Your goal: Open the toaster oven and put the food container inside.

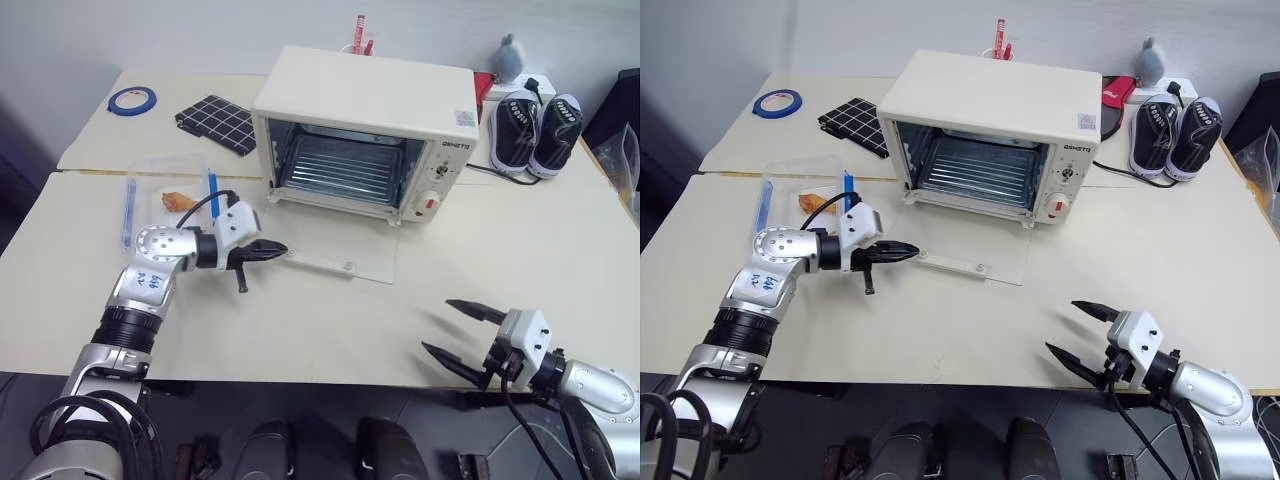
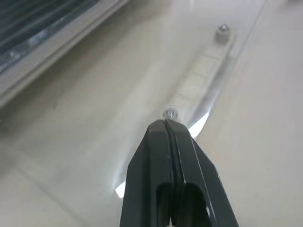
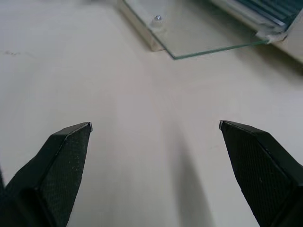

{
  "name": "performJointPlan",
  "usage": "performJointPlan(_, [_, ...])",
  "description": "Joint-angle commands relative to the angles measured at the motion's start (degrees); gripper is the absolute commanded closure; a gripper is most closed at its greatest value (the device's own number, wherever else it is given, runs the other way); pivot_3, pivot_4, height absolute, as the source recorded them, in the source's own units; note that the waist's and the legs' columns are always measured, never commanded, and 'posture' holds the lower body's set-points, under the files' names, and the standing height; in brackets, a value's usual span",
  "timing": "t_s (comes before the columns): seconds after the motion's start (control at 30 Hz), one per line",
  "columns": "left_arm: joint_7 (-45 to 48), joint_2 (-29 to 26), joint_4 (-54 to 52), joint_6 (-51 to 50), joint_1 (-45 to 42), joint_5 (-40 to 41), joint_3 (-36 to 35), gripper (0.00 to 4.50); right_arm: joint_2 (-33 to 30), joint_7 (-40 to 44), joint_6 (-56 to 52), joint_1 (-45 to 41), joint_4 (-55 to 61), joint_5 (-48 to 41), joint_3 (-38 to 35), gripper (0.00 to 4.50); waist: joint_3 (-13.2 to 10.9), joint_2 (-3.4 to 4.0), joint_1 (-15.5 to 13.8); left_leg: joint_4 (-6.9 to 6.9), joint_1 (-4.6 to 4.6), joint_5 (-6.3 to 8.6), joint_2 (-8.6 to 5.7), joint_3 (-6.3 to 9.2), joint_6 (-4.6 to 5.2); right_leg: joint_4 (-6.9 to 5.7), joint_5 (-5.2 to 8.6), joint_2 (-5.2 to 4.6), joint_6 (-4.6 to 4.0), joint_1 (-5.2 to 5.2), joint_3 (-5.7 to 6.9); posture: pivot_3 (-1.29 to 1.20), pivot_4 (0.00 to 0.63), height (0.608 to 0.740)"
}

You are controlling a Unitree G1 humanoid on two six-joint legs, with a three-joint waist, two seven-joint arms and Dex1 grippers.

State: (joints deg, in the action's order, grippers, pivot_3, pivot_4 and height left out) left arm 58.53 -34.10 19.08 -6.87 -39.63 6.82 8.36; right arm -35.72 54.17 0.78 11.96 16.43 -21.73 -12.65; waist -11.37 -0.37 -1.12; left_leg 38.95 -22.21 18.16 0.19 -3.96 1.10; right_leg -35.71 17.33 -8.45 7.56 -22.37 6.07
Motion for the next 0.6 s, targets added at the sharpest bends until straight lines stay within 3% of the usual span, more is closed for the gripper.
performJointPlan(0.03, [-1.37, 0.46, -6.72, -4.85, 3.10, 0.95, -0.51, 4.49, 0.72, 0.00, -0.29, -3.67, 2.44, -3.35, 0.61, 0.00, 0.00, 0.01, 0.05, -0.01, 0.00, 0.00, 0.04, 0.01, 0.00, -0.01, 0.00, 0.01, 0.00, -0.01, 0.00, 0.00, 0.150, 0.740])
performJointPlan(0.1, [-2.41, 1.54, -12.28, -8.76, 5.80, 5.44, -3.75, 4.49, 1.45, 0.27, -3.01, -6.93, 2.84, -6.45, 2.15, 0.00, 0.00, 0.01, 0.08, 0.00, -0.01, 0.00, 0.31, -0.01, 0.00, 0.01, 0.00, 0.00, 0.00, -0.01, -0.02, 0.00, 0.150, 0.740])
performJointPlan(0.2, [-3.62, 0.77, -21.93, -14.63, 12.42, 14.34, -12.96, 3.89, 1.52, 2.12, -4.16, -12.82, 2.13, -7.44, 5.03, 0.00, -0.01, 0.00, 0.20, 0.07, -0.09, 0.01, 0.37, 0.02, 0.01, 0.03, 0.00, 0.01, 0.00, -0.03, 0.01, 0.00, 0.150, 0.740])
performJointPlan(0.3, [-5.49, -1.50, -28.34, -15.74, 20.47, 18.33, -21.45, 3.00, 1.70, 4.04, -4.60, -17.51, 0.19, -8.20, 6.95, 0.00, -0.02, -0.01, 0.56, 0.07, -0.11, 0.03, 0.44, 0.10, -0.03, 0.04, 0.01, 0.05, -0.02, -0.05, 0.07, 0.00, 0.150, 0.740])
performJointPlan(0.43, [-12.25, -1.72, -37.38, -22.81, 38.91, 24.75, -41.43, 1.85, 3.96, 7.43, -1.97, -25.26, -4.28, -8.20, 9.53, 0.00, -0.02, 0.00, 1.84, 0.02, -0.05, 0.08, 0.48, 0.06, -0.04, 0.10, 0.01, 0.03, -0.02, -0.01, 0.03, 0.00, 0.150, 0.740])
performJointPlan(0.6, [-18.76, 6.57, -45.99, -22.81, 58.30, 30.02, -57.68, 0.27, 6.64, 11.75, 0.56, -29.87, -8.35, -9.33, 10.87, 0.00, 0.00, -0.06, 1.15, 0.05, -0.07, 0.21, 0.53, 0.11, -0.03, 0.22, 0.03, 0.00, -0.05, 0.04, 0.09, 0.00, 0.150, 0.740])
